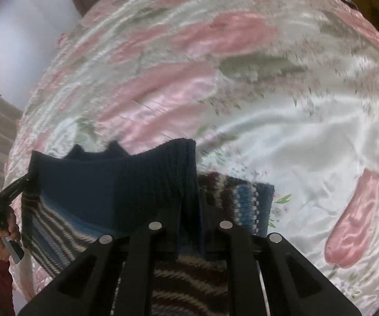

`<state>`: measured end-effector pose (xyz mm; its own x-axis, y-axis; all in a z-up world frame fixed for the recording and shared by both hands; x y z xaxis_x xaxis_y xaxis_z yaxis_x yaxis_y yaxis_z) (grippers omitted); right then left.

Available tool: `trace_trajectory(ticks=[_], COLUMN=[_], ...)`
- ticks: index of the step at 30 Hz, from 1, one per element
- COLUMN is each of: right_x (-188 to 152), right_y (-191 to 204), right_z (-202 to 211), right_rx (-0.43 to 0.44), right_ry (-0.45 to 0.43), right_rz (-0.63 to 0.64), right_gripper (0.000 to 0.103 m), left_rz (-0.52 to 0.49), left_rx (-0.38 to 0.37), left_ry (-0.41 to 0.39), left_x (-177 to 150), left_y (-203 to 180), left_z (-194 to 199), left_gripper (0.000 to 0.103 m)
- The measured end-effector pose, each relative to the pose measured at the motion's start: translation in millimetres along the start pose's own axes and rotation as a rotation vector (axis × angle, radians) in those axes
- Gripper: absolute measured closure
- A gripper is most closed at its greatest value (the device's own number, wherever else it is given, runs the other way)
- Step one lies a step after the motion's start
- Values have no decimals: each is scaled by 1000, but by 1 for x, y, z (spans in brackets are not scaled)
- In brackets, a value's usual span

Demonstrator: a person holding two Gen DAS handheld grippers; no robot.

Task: Fold small clothes
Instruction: 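Release the hem with both tools and lift them off the sweater, then grasp the folded sweater's side edge with the right tool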

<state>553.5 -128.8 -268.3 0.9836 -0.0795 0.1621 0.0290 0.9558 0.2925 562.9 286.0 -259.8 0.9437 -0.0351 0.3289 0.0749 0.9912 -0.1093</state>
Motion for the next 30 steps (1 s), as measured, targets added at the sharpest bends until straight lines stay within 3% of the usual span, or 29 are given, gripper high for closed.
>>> trace_trajectory(ticks=[7,11,13,17,20,23,26,28,30], right_x=[-3,-14,-27,-92,-148,-186,-202,-205,-205], right_y=[-11,-11,-9,-3,-7,-13,-16,-13,-11], right_z=[-14,7,27,66,74,67,57,54,52], right_rx=[26,70,44,8,13,7,11,39,-7], right_ry=[5,-2,-24,-18,18,53,64,64,68], right_rz=[-49,-72,-37,71,104,108,97,101,119], right_gripper=[85,56,53,43,40,40,41,56,80], left_rz=[39,92,78,29,-17,-14,-9,1,6], left_rx=[14,24,51,17,17,-12,-10,-20,-11], left_ry=[35,-16,-61,-82,-31,4,37,54,68], left_x=[-3,-5,-15,-63,-110,-145,-163,-170,-174], left_y=[9,17,21,13,7,1,-3,-5,-3], left_z=[-18,11,40,85,92,91,79,72,65], left_gripper=[83,67,61,45,43,43,43,43,43])
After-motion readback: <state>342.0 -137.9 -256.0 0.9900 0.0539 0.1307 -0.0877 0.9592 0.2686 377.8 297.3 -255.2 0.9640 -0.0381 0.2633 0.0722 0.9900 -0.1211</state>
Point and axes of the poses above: each gripper's, at about its wrist camera, not at the fingertips, and z roughly against the way its jaws point, y to its left, x to its top, the point moved 8 cm from there along -z, roughly the way its jaws point, and after that the axes turned 10 degrees about y, right-handed, at the moved point
